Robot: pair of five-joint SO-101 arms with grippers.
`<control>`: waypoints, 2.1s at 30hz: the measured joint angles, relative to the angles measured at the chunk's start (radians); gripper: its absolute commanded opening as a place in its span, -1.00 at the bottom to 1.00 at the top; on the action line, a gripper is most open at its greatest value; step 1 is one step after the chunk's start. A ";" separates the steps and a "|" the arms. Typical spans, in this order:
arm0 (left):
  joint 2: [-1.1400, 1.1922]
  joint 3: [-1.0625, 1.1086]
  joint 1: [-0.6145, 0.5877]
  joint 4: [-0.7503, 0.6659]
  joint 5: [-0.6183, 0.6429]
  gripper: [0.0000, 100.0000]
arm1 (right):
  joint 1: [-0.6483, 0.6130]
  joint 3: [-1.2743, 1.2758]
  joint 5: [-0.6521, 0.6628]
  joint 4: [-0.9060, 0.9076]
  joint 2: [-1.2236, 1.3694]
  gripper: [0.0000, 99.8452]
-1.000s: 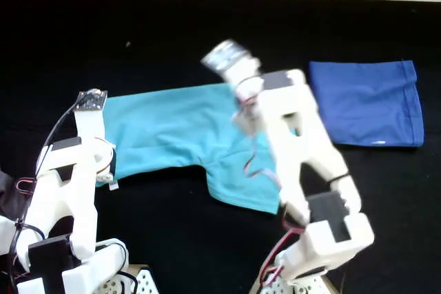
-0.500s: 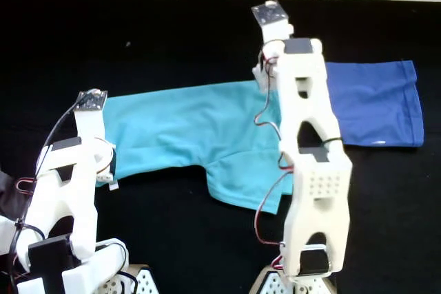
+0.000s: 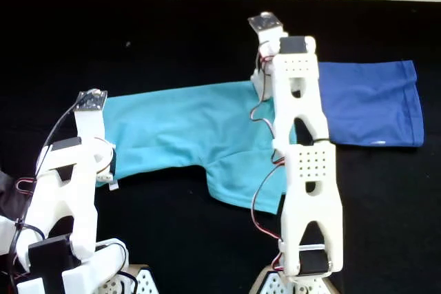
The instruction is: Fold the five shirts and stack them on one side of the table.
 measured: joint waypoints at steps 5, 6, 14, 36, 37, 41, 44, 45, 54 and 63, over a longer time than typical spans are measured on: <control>0.000 0.000 0.000 0.000 0.000 -0.98 | 0.034 -0.109 0.000 -0.034 0.032 -0.99; 0.000 0.000 0.000 0.000 0.000 -0.98 | 0.040 -0.133 0.000 -0.034 0.032 -0.99; -0.002 0.000 0.000 0.000 0.000 -0.98 | 0.068 -0.215 0.000 -0.034 0.037 -0.99; -0.002 0.000 0.000 -0.002 0.000 -0.98 | 0.081 -0.235 0.091 -0.035 0.040 -0.53; -0.002 0.000 0.000 -0.002 0.000 -0.98 | 0.086 -0.247 0.091 -0.023 0.040 -0.53; -0.002 0.000 0.000 -0.002 0.000 -0.98 | 0.101 -0.287 0.091 -0.003 0.038 -0.53; -0.002 0.000 0.000 -0.002 0.000 -0.98 | 0.106 -0.336 0.091 0.043 0.038 -0.53; -0.002 0.000 0.000 -0.002 0.000 -0.98 | 0.106 -0.359 0.091 0.074 0.038 -0.53; -0.002 0.000 0.000 -0.003 0.000 -0.98 | 0.106 -0.445 0.091 0.137 0.017 -0.53; -0.002 0.000 0.000 -0.003 0.000 -0.98 | 0.106 -0.233 0.008 0.137 -0.379 -0.53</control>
